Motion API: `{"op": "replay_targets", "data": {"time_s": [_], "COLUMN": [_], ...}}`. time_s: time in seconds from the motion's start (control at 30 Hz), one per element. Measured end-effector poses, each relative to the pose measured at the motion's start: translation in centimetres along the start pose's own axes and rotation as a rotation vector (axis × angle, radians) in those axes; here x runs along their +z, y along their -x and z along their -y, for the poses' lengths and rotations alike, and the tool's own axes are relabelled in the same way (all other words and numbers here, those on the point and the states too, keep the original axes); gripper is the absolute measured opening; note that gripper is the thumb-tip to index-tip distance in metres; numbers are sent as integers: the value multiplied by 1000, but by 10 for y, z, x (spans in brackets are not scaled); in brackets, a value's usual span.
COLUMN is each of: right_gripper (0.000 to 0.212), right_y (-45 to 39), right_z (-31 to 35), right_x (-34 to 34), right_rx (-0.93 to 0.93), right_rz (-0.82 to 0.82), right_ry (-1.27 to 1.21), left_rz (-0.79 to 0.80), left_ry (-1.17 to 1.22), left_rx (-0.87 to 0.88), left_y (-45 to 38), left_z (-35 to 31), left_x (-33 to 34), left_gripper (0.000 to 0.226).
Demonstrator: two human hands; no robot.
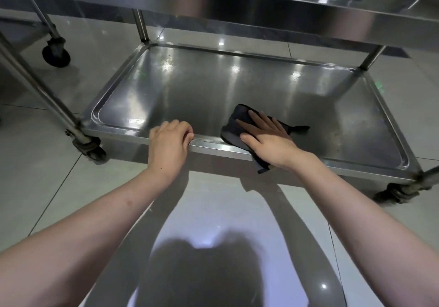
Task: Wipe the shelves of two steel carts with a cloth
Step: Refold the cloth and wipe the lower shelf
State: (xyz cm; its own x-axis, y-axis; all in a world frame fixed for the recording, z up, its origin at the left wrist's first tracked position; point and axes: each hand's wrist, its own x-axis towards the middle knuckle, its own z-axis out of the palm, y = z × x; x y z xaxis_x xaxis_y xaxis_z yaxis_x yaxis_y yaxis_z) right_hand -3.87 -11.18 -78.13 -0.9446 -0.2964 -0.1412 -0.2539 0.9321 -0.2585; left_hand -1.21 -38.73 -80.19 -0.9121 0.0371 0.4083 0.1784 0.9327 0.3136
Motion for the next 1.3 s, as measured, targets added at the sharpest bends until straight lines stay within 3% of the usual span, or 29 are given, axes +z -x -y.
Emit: {"op": "replay_targets", "data": {"time_s": [0.4,0.57,0.7,0.83,0.93,1.03,1.17,1.3], "right_gripper": [58,55,53,54,58,76,64,58], "right_y": [-12,11,37,66,70,61,27,-32], "right_z": [49,19,-20,-55,-67,-64,-40,-31], "right_x": [17,7,-6,-17,-22,-14,-2,-8], "right_rx": [2,64,176,275,243,134,86,84], "right_rz": [-73,-60,-68,-116,-133,-119,-96,-122], "right_ry": [-3,-47,-71,69,140,83,-34,2], "left_rz": [37,76,78,34,51,55,-5,-30], "left_ry": [-104,-134,-26,20,-32,-50,-58,-66], "left_rx": [-40,-84,-81,-27,20,54,43,12], "left_y": [-7,-21,-34,-57,-77,-83,-82,-83], "left_z": [-12,-29,-58,-86,-102,-110,-108,-103], "left_x": [-3,4,21,41,52,65,74,79], "left_gripper": [9,16,15,21,19,20,17,16]}}
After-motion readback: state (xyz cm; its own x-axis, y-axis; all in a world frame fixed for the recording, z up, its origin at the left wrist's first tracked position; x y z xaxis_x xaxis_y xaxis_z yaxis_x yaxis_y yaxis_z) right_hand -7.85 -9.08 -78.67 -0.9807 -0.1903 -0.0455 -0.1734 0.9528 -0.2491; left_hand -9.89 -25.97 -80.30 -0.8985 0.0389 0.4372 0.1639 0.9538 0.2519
